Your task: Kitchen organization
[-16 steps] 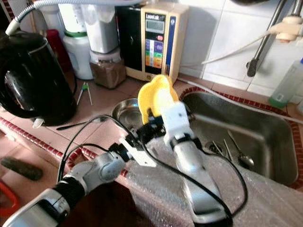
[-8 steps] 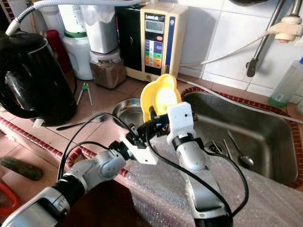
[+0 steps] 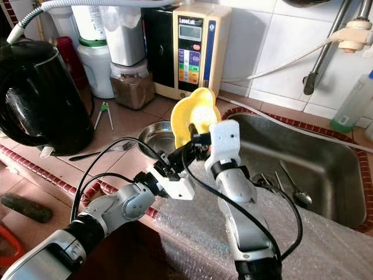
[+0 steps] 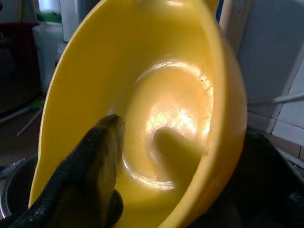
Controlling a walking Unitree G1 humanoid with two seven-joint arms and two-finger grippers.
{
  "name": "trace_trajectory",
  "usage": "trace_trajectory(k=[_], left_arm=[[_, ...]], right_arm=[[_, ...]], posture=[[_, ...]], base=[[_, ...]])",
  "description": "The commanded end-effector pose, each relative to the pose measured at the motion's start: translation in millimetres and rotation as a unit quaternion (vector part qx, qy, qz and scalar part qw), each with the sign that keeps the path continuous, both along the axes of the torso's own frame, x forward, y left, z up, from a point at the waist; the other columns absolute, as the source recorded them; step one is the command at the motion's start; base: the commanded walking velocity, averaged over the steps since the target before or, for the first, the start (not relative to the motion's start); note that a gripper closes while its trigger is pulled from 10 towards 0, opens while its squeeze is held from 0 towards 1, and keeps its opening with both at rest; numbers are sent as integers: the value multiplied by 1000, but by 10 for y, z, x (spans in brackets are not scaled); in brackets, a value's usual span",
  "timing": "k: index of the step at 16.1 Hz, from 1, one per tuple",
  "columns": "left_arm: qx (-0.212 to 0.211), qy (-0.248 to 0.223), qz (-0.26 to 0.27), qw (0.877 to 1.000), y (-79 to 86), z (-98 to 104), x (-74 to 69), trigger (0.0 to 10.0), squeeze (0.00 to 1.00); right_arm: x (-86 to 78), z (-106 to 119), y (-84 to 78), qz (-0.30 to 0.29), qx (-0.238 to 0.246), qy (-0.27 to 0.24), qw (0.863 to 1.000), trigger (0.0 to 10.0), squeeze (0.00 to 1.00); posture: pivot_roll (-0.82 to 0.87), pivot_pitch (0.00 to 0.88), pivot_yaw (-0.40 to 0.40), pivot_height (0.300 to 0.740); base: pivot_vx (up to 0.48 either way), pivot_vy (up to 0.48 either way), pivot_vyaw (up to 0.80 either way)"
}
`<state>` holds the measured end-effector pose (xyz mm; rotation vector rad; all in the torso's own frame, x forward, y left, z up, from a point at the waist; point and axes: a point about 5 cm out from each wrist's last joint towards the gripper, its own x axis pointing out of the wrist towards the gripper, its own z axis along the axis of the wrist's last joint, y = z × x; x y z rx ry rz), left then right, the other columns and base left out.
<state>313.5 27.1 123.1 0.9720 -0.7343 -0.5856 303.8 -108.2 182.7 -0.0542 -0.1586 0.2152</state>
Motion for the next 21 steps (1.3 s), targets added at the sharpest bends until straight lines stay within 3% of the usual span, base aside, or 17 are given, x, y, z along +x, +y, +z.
trace_trajectory(k=[1,7,9,10,16,21], left_arm=[[-39,-39,-3,998,-32,226,39,9725,0],[-40,-28,0,999,-38,199,36,10000,0],[-58,1,-12,998,-44,195,34,10000,0],[-75,13,-21,997,-38,212,26,10000,1000],[-115,4,-50,992,-3,323,-26,10000,1000],[-106,0,-24,994,137,333,33,10000,1000]], right_arm=[[42,-132,-147,-35,-1,38,999,0,0],[48,-140,-138,-37,0,38,999,0,0],[51,-138,-144,-39,2,38,999,0,0],[57,-133,-149,-40,3,37,998,0,0],[90,-106,-161,-55,7,31,998,0,0],[133,-100,-237,-88,-9,27,996,0,0]], posture=[[29,0,16,740],[26,0,18,740],[24,0,20,740],[24,0,20,740],[32,0,15,740],[34,0,12,740]], base=[[0,0,0],[0,0,0],[0,0,0],[0,0,0],[0,0,0],[0,0,0]])
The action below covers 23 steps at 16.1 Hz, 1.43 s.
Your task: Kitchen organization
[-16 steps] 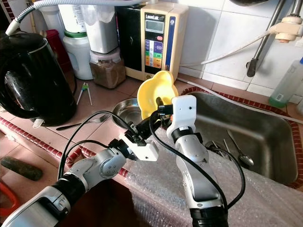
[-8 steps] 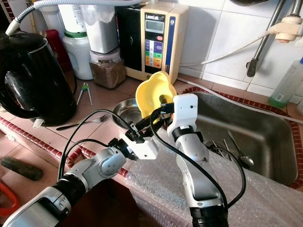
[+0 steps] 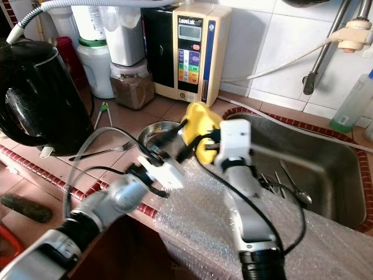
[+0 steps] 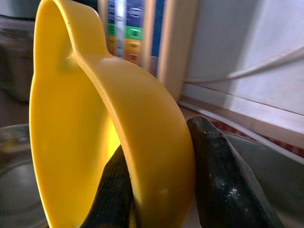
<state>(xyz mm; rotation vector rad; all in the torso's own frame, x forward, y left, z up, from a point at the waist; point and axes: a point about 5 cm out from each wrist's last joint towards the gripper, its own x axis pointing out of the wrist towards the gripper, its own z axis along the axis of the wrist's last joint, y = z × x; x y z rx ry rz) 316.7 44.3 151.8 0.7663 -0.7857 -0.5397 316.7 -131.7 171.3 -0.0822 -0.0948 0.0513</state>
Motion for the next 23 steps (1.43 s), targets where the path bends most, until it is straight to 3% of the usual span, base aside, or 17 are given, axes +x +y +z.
trace_trajectory(k=[1,4,7,8,9,10,11,12,13,15,17,18,19,21,22,23], left_arm=[[-1,2,2,1000,15,17,8,10000,1000],[-4,37,22,999,118,-49,35,10000,1000],[-46,140,0,989,146,-152,15,10000,1000],[-72,173,-15,982,137,-143,-2,10000,1000],[-116,234,-36,965,101,-111,-5,10000,1000],[-127,257,-47,957,77,-105,-7,10000,1000],[-132,270,-56,952,63,-97,-9,10000,1000],[-152,306,-84,936,-3,-60,-36,10000,1000],[-157,311,-88,933,-14,-53,-41,10000,1000],[-170,360,-103,912,-25,-57,-63,10000,1000],[-147,380,-114,906,-49,-115,-114,10000,1000],[-145,387,-115,903,-43,-126,-126,10000,1000],[-143,390,-113,902,-35,-132,-134,10000,1000],[-148,408,-108,895,-17,-151,-139,10000,1000],[-144,415,-107,892,-13,-159,-147,10000,1000],[-135,428,-115,886,-26,-180,-165,10000,1000]], right_arm=[[-4,-3,-16,-7,2,1,1000,0,0],[-28,-11,-125,-31,-12,-3,999,0,0],[-68,12,-397,-89,-48,-17,995,0,0],[-102,26,-533,-117,-66,-22,991,0,0],[-172,9,-752,-159,-92,-19,983,0,0],[-196,-18,-809,-168,-95,-12,981,0,0],[-213,-41,-847,-172,-91,-7,981,0,0],[-289,-152,-1009,-208,-89,22,974,0,0],[-306,-178,-1041,-214,-90,30,972,0,0],[-384,-286,-1163,-240,-67,57,967,0,0],[-429,-379,-1243,-256,-56,81,962,2039,0],[-444,-416,-1272,-261,-50,90,960,2157,0],[-465,-468,-1320,-269,-40,104,957,3373,0],[-488,-538,-1361,-270,-13,121,955,2471,0],[-511,-573,-1393,-282,-4,133,950,4627,741],[-521,-603,-1405,-285,8,141,948,10000,1000]], posture=[[34,0,13,740],[29,0,15,740],[27,0,13,740],[27,0,13,740],[28,0,12,740],[28,0,11,740],[28,0,11,740],[25,0,14,740],[25,0,14,740],[19,0,18,740],[17,0,18,740],[19,0,18,740],[19,0,18,740],[16,0,23,740],[14,0,25,740],[14,0,28,740]], base=[[0,0,0],[0,0,0],[0,0,0],[0,0,0],[0,0,0],[0,0,0],[0,0,0],[0,0,0],[0,0,0],[0,0,0],[0,0,0],[0,0,0],[0,0,0],[0,0,0],[0,0,0],[0,0,0]])
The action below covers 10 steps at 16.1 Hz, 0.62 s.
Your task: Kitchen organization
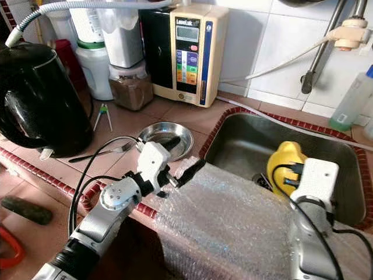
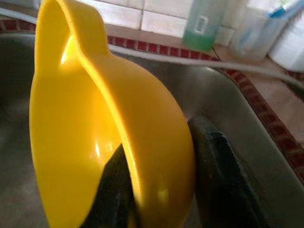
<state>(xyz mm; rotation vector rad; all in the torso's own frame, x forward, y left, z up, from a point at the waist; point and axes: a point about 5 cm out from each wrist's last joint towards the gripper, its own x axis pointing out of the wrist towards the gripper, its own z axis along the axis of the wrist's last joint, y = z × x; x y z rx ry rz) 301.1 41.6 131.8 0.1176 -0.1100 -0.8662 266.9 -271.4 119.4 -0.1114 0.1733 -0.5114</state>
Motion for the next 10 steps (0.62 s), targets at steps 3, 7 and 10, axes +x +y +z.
trace_trajectory(k=[3,7,10], left_arm=[[18,5,-30,999,-11,19,-30,10000,1000],[42,11,-36,998,38,26,9,10000,1000],[65,17,-37,997,87,0,29,10000,1000]], right_arm=[[-39,-123,-17,-13,24,25,999,10000,1000],[-49,-202,42,3,25,49,998,10000,1000],[-48,-212,71,10,20,52,998,10000,1000]], posture=[[13,0,37,740],[20,0,46,740],[24,0,47,740]], base=[[0,0,0],[0,0,0],[0,0,0]])
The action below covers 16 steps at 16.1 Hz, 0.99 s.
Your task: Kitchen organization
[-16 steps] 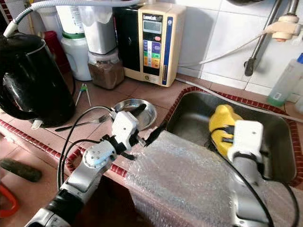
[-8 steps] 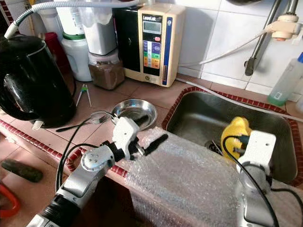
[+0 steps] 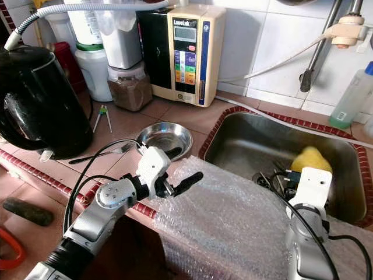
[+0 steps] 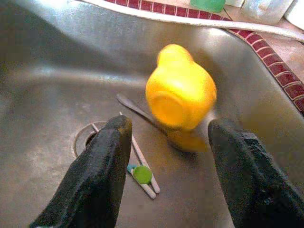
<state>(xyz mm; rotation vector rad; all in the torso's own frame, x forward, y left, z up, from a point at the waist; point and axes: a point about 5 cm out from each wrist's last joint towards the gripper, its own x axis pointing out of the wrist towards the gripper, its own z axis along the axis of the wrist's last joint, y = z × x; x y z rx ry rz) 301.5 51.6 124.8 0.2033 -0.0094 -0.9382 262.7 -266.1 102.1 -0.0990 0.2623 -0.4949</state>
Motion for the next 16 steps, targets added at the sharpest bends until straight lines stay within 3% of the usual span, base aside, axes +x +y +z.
trace_trajectory(k=[1,3,6,8,10,11,12,14,16], left_arm=[[8,-14,1,1000,7,67,42,10000,1000],[8,-17,12,1000,26,71,60,10000,1000],[-22,-43,98,994,108,180,204,10000,1000],[-48,-39,168,984,206,245,318,10000,1000],[-70,-18,252,965,342,273,466,10000,1000],[-77,0,294,953,417,261,539,10000,361],[-72,16,335,939,500,229,601,10000,0],[-63,26,374,925,595,193,639,10000,0],[-59,25,383,922,628,183,643,10000,0]], right_arm=[[-3,-37,31,8,1,8,1000,10000,1000],[8,-24,60,14,-4,4,1000,10000,1000],[58,155,197,46,-38,-52,997,10000,1000],[78,251,348,84,-40,-85,992,10000,1000],[102,361,580,132,-23,-122,983,10000,1000],[101,428,753,175,-4,-142,974,10000,1000],[79,503,951,233,6,-157,960,10000,1000],[46,545,1127,283,1,-160,946,10000,1000],[30,549,1191,301,-4,-160,940,10000,1000]], posture=[[24,0,47,740],[25,0,47,740],[28,0,42,740],[28,0,42,740],[27,0,39,740],[24,0,39,740],[20,0,40,740],[20,0,40,740],[16,0,40,740]], base=[[0,0,0],[0,0,0],[0,0,0],[0,0,0],[0,0,0],[0,0,0],[0,0,0],[0,0,0],[0,0,0]])
